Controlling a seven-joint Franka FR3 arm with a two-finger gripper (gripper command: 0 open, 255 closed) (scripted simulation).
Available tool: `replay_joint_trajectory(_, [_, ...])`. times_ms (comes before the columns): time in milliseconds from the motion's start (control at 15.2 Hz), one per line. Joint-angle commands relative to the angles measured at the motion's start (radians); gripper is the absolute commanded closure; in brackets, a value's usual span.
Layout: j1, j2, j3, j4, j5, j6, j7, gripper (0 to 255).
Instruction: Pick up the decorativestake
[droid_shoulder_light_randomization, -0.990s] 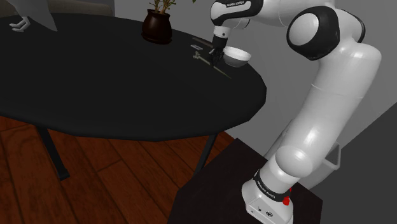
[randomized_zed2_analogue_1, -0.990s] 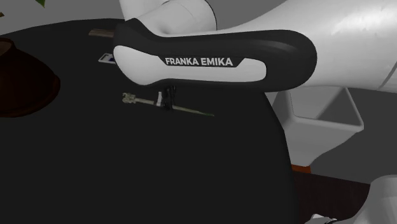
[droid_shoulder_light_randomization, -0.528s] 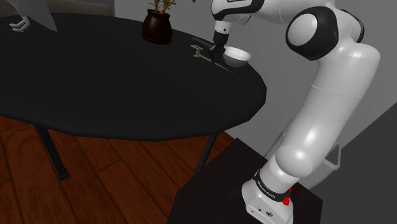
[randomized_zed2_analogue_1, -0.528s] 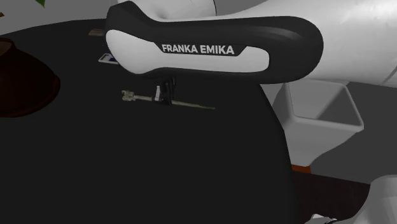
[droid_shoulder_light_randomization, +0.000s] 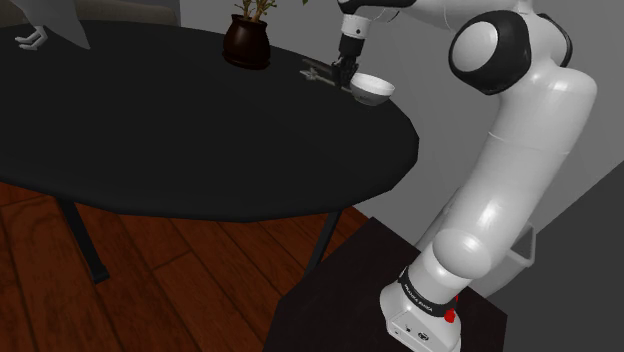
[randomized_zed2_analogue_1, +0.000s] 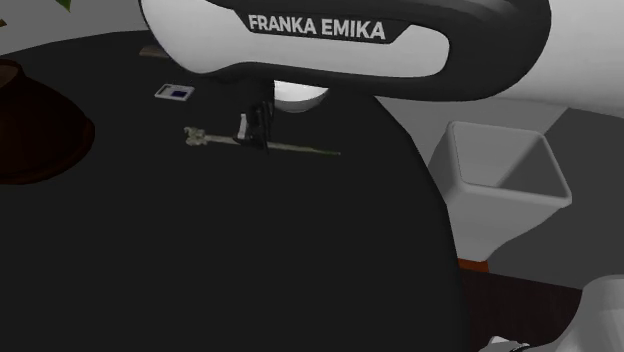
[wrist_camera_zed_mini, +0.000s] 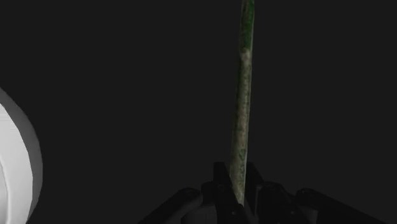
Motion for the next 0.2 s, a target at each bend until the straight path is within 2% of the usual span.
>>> replay_joint_trajectory(0, [-0.002, 0.004, -0.001, 0.030, 0.001, -0.027, -0.001, 255])
replay_joint_trajectory(132, [-0.002, 0.004, -0.001, 0.033, 0.001, -0.029, -0.001, 255])
